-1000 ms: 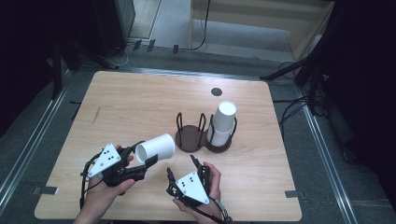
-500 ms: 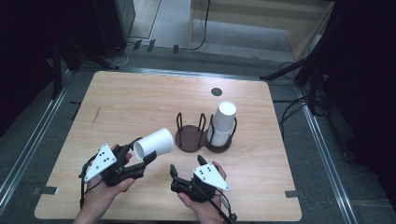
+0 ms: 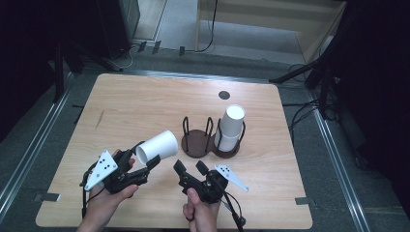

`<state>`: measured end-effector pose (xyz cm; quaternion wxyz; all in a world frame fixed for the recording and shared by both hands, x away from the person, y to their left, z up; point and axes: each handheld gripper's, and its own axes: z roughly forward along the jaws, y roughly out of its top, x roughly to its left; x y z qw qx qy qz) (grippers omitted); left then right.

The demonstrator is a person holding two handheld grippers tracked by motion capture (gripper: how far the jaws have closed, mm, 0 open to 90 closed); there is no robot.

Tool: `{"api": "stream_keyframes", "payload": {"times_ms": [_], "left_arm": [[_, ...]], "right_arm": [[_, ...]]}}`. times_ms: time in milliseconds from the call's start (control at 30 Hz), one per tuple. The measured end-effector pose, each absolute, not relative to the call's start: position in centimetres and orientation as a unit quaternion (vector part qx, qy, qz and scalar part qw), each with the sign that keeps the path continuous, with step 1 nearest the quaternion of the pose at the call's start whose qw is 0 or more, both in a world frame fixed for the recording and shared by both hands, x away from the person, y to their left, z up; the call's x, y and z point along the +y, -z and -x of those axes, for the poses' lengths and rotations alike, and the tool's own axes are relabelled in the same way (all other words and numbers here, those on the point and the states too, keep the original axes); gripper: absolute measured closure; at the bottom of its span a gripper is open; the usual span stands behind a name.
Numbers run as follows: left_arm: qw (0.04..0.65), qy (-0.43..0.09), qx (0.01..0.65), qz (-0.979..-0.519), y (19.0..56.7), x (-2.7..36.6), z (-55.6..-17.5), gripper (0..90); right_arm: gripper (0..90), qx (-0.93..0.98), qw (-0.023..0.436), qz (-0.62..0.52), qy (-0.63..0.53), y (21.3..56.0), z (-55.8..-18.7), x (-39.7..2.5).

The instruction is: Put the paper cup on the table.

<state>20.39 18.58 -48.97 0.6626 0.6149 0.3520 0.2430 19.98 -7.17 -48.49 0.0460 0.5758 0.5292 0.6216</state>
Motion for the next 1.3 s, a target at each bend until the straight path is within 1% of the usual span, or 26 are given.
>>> {"api": "stream_keyframes", "payload": {"times_ms": [33,233,367,433,700,967,1300], "left_arm": [[0.663,-0.243,0.352,-0.615,49.0,18.5,-20.4,33.4],[0.664,-0.244,0.347,-0.616,49.3,18.0,-20.4,33.4],[0.662,-0.242,0.345,-0.619,49.4,17.8,-20.3,33.4],[0.662,-0.243,0.346,-0.619,49.5,17.6,-20.3,33.4],[0.661,-0.242,0.335,-0.626,49.6,16.8,-20.1,33.4],[0.662,-0.237,0.324,-0.633,49.8,16.1,-19.8,33.4],[0.664,-0.233,0.313,-0.638,49.8,15.6,-19.6,33.4]], "right_arm": [[9.2,0.514,0.026,-0.585,-0.627,48.5,-20.1,-7.0],[9.2,0.449,-0.043,-0.621,-0.641,48.8,-20.4,-6.6],[9.2,0.394,-0.104,-0.648,-0.643,49.2,-20.8,-6.5],[9.2,0.369,-0.122,-0.664,-0.639,49.3,-20.8,-6.6],[9.2,0.3,-0.217,-0.672,-0.642,49.7,-21.2,-5.7],[9.1,0.274,-0.252,-0.677,-0.635,49.8,-21.8,-4.7],[9.4,0.257,-0.268,-0.678,-0.634,50.1,-23.0,-4.2]]}}
